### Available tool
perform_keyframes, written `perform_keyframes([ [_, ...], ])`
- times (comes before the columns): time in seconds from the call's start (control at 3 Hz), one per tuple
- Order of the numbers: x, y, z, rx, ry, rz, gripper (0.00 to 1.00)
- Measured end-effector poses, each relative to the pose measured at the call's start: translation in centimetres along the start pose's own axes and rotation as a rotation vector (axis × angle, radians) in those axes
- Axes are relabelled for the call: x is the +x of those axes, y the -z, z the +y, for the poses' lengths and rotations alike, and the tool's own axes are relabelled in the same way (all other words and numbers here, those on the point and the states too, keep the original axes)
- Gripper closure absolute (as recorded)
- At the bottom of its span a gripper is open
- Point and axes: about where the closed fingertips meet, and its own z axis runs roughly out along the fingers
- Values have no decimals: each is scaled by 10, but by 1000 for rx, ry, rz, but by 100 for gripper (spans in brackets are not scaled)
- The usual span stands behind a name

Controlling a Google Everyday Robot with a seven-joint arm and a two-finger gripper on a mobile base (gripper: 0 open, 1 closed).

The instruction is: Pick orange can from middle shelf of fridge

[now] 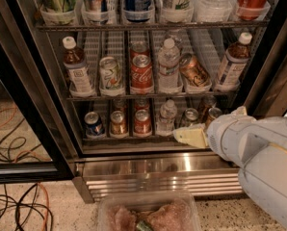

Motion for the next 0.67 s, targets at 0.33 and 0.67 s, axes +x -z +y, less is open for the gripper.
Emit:
perform_keyframes([
  [0.33,-4,-7,1,-3,-76,3,0],
  [0.67,-7,-11,3,-4,-121,4,0],
])
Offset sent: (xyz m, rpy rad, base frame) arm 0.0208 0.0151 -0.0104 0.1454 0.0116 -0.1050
